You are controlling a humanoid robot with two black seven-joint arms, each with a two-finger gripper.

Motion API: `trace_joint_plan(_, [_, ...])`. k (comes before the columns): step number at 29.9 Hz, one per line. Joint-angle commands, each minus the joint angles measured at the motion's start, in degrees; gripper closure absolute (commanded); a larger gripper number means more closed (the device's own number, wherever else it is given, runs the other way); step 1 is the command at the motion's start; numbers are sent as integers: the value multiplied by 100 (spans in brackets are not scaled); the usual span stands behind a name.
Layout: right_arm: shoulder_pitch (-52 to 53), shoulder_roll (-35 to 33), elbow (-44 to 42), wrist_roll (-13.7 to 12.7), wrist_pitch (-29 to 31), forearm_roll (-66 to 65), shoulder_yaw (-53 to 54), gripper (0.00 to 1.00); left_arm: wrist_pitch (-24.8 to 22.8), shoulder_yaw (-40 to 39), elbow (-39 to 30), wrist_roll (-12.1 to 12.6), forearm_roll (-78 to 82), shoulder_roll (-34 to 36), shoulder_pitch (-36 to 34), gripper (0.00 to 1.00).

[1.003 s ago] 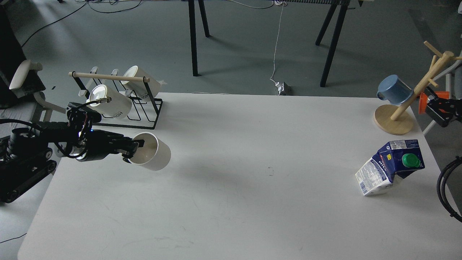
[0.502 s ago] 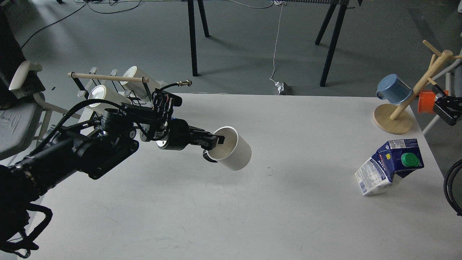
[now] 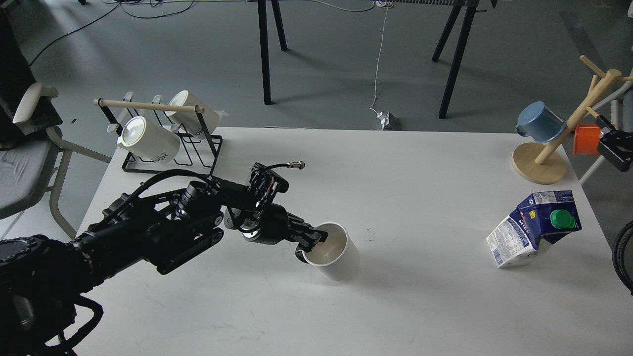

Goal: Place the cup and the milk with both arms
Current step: 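Carry the white mug with the left gripper toward the table center and set it down, then release the mug and lift the left gripper back toward the dish rack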

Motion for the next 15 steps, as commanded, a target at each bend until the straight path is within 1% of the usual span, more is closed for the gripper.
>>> trace_joint_plan(1, [-15, -5, 1, 0, 0, 0, -14, 1, 0, -4, 1, 0, -26, 15, 26, 77])
trace_joint_plan(4, [-15, -5, -7, 0, 0, 0, -14, 1, -8, -13, 1, 0, -43, 23, 35, 59])
trace_joint_plan(6, [-15, -5, -7, 0, 0, 0, -14, 1, -8, -39, 1, 0, -52, 32, 26, 57])
trace_joint_plan(10, [-24, -5, 28, 0, 0, 0, -14, 1, -61, -153, 1, 0, -235, 111, 0, 40])
trace_joint_plan(13, [-164, -48, 133, 0, 0, 79, 38, 1, -175, -381, -7, 0, -841, 190, -18, 29])
trace_joint_plan(15, [-278, -206, 360, 0, 0, 167, 83, 1, -303, -574, -51, 0, -1412, 339, -27, 22])
